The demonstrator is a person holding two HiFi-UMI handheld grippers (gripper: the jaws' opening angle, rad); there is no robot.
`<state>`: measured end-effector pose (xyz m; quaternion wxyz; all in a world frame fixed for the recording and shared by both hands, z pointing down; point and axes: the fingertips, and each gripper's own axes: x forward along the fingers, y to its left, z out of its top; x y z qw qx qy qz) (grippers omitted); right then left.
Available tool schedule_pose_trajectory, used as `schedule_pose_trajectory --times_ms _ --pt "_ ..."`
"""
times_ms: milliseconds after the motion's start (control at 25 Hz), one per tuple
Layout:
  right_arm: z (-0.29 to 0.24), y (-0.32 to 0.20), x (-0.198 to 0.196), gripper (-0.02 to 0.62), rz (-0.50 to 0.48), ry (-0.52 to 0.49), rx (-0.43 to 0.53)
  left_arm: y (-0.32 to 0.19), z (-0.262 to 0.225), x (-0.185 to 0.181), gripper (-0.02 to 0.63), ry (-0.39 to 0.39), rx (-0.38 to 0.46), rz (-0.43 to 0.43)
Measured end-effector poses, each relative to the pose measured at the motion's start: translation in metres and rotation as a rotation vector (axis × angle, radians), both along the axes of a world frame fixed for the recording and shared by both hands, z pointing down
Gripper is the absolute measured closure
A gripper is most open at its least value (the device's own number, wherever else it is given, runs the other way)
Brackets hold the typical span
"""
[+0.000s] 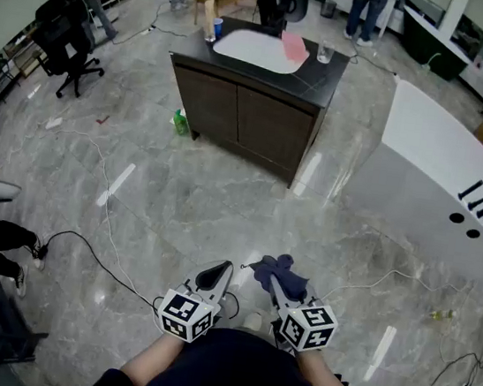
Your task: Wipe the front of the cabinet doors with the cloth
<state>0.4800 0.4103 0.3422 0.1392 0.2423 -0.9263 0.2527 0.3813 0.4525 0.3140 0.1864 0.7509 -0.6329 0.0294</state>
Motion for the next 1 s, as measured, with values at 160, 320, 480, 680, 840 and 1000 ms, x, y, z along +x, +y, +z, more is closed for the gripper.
schedule_pose_trajectory --times_ms 160,320,480,680,840,1000 --pt "0.001 0.013 0.005 0.488 0.007 0.010 -0.017 0.015 0.002 0.006 0.601 0.016 -0.023 0.011" --pt "0.000 0.016 0.004 0.488 0.008 0.008 -0.016 0.017 0.001 0.008 0.601 0.012 -0.021 0.023" --pt "-0.002 0.015 0.001 0.488 0.012 0.001 -0.015 0.018 0.000 0.005 0.601 0.019 -0.021 0.023" --pt "-0.004 0.012 0.001 0.488 0.031 -0.013 -0.017 0.017 0.000 0.004 0.601 0.027 -0.024 0.031" --pt "-0.001 0.010 -0.007 0.488 0.044 -0.020 -0.035 0.017 0.003 -0.003 0.601 0.028 -0.033 0.037" --pt "0.000 0.009 -0.023 0.488 0.042 -0.014 -0.045 0.017 0.005 -0.019 0.601 0.036 -0.047 0.037"
